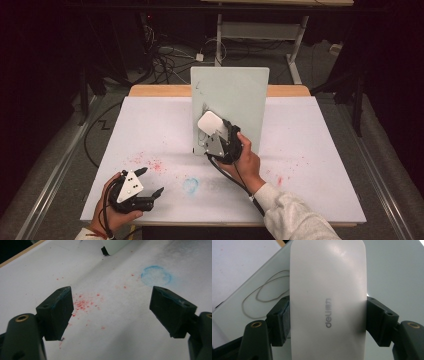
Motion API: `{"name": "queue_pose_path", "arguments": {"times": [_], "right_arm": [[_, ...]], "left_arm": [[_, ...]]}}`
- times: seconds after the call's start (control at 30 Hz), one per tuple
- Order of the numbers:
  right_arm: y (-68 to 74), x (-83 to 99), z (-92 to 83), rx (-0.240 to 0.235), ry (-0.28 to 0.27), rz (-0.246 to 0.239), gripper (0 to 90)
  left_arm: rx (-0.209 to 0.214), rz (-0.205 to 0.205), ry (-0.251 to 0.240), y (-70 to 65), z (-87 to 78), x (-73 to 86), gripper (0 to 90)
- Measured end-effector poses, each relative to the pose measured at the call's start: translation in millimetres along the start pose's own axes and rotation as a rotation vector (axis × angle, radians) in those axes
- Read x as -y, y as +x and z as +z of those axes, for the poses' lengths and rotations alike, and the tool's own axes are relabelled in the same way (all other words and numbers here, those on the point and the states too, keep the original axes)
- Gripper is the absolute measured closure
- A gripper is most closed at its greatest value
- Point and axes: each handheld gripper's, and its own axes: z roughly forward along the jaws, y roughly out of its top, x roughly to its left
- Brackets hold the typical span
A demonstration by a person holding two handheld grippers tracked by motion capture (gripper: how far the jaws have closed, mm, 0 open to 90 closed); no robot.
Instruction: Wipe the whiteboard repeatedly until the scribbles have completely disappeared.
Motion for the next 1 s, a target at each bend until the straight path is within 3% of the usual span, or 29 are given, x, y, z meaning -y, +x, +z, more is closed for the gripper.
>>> {"name": "queue_pose_path", "arguments": {"times": [0.27,0.37,0.5,0.57,0.6,0.83,1.0], "right_arm": [[21.8,6.5,0.0,-0.061,0.011,-0.058,31.0],[28.0,8.3,-0.2,-0.063,0.018,-0.073,31.0],[22.0,7.5,-0.4,-0.094,0.01,-0.061,31.0],[19.2,5.7,-0.7,-0.083,0.013,-0.057,31.0],[14.9,4.3,-0.3,-0.064,0.006,-0.062,31.1],[-32.7,-20.5,3.4,0.029,-0.019,0.037,31.1],[-53.3,-47.0,9.6,0.072,-0.034,0.063,31.0]], "left_arm": [[0.009,-0.011,0.008,-0.9,0.8,0.2,18.8],[0.009,-0.01,0.008,-1.1,0.7,0.2,18.8],[0.008,-0.011,0.008,-0.8,0.5,0.3,18.8],[0.006,-0.012,0.006,-0.7,0.4,0.4,18.8],[0.007,-0.013,0.006,-0.7,0.3,0.4,18.8],[0.009,-0.01,0.009,-0.9,1.0,0.4,18.8],[0.008,-0.01,0.009,-0.6,0.9,0.4,18.8]]}}
